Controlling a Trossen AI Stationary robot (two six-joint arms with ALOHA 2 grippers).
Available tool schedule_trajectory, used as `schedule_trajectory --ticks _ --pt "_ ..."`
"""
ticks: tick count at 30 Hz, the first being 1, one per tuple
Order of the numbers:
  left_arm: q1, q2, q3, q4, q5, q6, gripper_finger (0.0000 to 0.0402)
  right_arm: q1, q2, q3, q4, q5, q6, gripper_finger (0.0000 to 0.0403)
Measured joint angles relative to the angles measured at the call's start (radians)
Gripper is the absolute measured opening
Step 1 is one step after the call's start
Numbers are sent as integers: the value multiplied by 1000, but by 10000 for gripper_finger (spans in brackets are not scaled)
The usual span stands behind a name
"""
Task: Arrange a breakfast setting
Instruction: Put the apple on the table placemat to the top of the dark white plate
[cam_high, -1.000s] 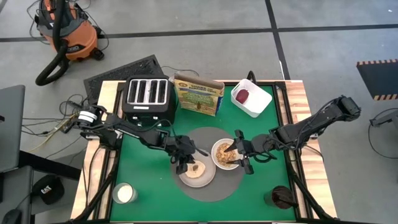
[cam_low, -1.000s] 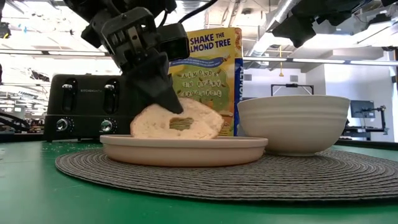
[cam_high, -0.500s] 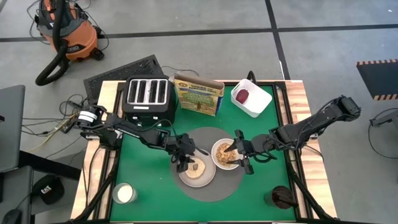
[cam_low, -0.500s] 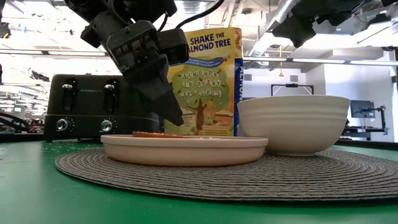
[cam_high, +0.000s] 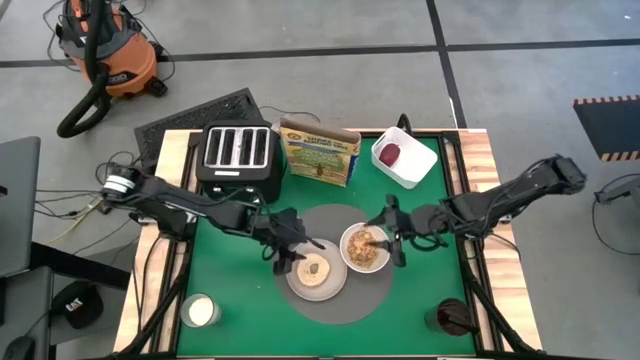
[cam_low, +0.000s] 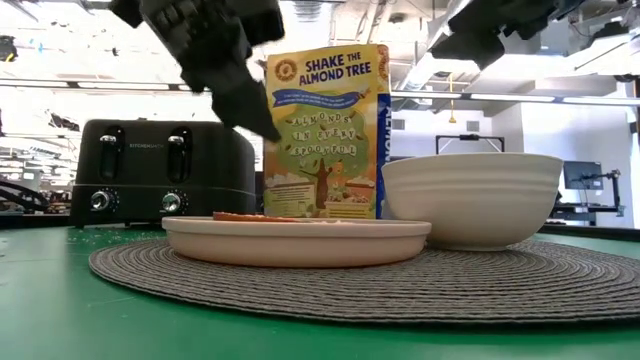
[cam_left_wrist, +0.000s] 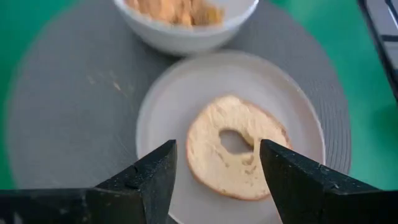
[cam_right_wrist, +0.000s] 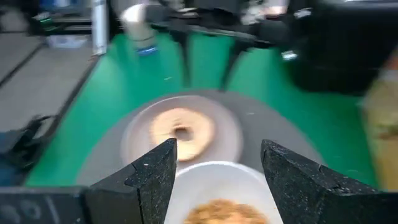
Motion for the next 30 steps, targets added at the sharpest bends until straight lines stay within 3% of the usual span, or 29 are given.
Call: schedule_trajectory --ticks 6,10,15,20,25,30 --pt "-21 -82 -12 -20 -80 64 214 -87 -75 15 -127 133 9 260" --pt "-23 -111 -94 87 -88 70 214 -194 -103 15 -189 207 53 260" --pt "-19 -132 -244 304 -90 48 214 -384 -94 15 -257 199 161 260" --pt "-19 -133 -312 482 -90 32 214 -562 -56 14 -285 151 209 260" --pt "-19 -133 -314 554 -90 62 214 -692 -15 15 -296 143 310 260" --pt "-19 -133 -314 542 -78 78 214 -739 31 15 -290 151 387 260"
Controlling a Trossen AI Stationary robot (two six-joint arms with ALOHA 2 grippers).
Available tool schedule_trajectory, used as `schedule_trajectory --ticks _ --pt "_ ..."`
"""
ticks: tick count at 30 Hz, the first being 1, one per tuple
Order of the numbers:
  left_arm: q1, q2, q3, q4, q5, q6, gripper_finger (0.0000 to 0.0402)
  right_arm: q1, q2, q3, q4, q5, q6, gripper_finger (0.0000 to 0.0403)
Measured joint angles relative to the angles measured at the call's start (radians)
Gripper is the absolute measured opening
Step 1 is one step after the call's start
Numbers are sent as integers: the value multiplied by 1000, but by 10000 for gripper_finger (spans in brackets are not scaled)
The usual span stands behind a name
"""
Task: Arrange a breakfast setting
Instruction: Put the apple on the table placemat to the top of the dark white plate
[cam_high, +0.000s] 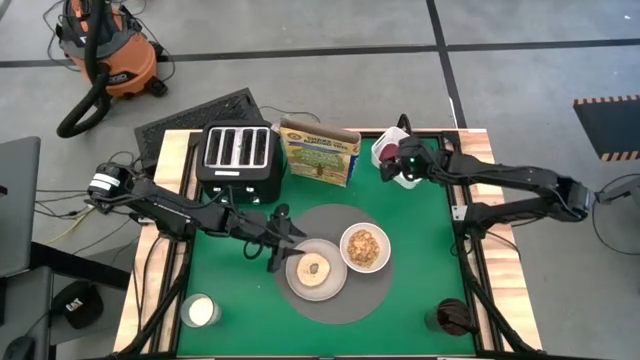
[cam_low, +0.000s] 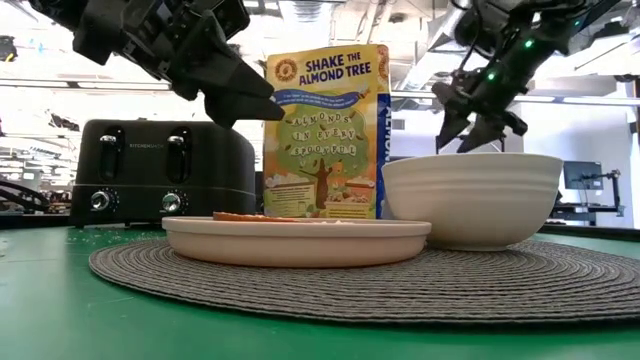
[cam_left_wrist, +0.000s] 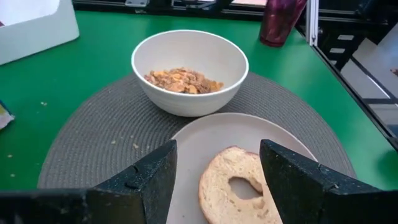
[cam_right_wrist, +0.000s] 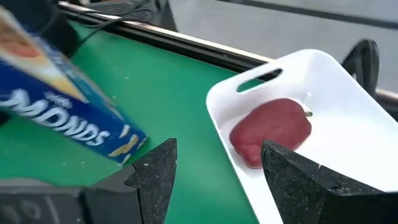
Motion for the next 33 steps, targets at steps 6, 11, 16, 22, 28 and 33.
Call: schedule_trajectory --ticks 6,11,16,22,28,33 --pt "-6 0 0 -12 7 -8 214 24 97 0 14 129 75 260" --pt "-15 0 0 -12 7 -4 214 42 186 0 25 251 172 260" --pt "-17 0 0 -11 8 -8 214 36 289 0 39 312 299 260" --pt "-17 0 0 -9 7 -7 214 4 400 0 171 318 320 260" --pt "-17 0 0 -10 7 -8 214 -31 455 0 217 327 319 260" --pt "-17 0 0 -10 7 -4 214 -56 494 0 221 334 322 260"
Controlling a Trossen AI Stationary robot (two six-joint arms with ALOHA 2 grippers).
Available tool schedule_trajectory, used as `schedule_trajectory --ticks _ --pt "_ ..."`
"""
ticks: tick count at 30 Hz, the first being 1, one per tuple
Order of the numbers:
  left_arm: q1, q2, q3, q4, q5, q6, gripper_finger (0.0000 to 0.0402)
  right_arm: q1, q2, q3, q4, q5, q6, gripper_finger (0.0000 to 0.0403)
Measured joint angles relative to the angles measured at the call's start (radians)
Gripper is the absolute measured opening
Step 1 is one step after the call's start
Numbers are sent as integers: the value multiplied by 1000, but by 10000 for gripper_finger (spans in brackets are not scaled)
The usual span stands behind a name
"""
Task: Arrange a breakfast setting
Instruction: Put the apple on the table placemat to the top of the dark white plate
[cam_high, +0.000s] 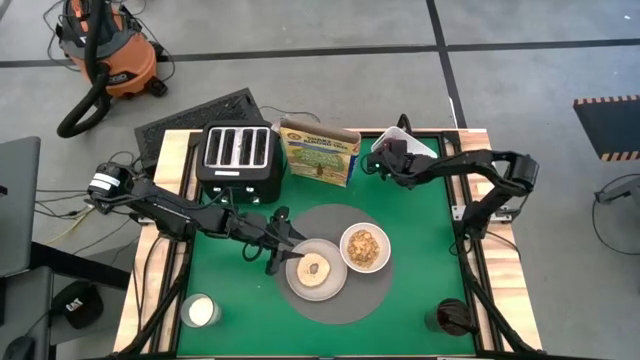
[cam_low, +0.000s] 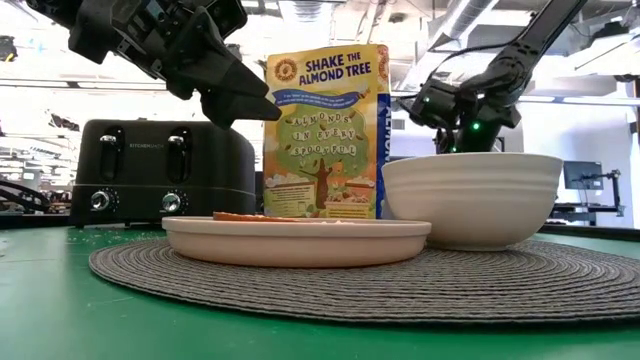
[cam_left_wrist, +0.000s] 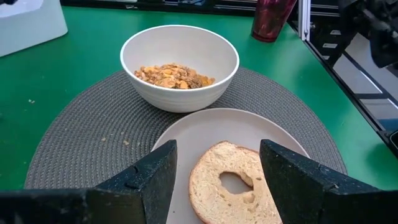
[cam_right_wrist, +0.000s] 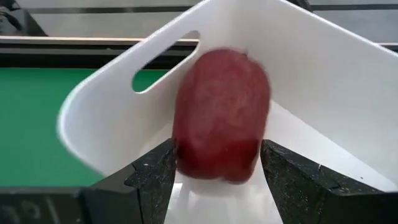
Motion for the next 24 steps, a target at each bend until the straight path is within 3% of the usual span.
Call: schedule_trajectory --ticks 18,24 --pt "0 0 0 -1 0 0 214 -10 48 0 16 -27 -53 260" --pt "0 0 0 -1 0 -4 214 -10 40 0 28 -27 -176 260"
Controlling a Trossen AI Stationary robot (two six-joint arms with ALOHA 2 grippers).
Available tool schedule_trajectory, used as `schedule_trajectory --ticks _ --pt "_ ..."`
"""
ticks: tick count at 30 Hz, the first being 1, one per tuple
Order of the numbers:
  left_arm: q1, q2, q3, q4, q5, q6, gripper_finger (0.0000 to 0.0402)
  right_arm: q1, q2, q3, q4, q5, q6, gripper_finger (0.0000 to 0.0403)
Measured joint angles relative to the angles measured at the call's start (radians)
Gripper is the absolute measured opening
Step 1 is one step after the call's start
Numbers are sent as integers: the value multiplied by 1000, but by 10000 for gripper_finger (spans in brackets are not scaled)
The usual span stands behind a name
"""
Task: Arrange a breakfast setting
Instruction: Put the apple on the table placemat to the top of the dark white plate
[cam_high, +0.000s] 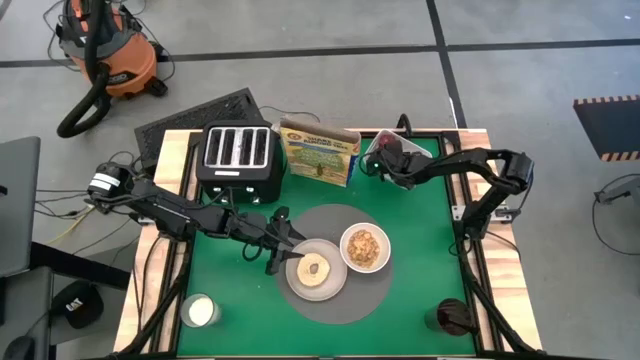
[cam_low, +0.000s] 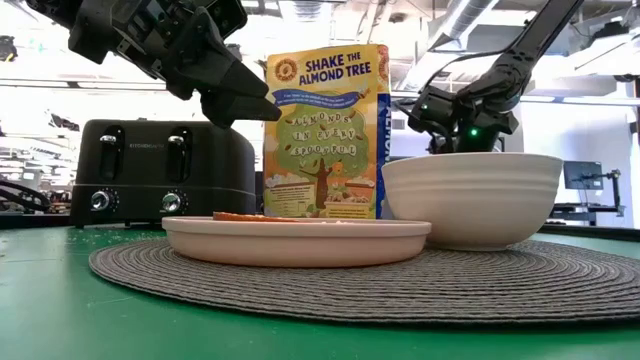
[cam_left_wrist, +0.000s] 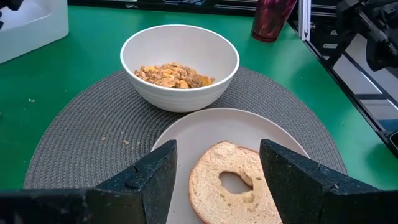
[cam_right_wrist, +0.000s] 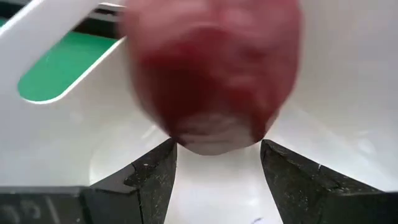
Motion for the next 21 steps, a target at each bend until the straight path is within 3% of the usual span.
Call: schedule_trajectory --ticks 10,21 --pt "0 0 0 0 0 -1 214 23 -1 41 -4 0 -108 260" --pt "0 0 0 0 0 -3 214 60 -1 188 -272 0 -106 260"
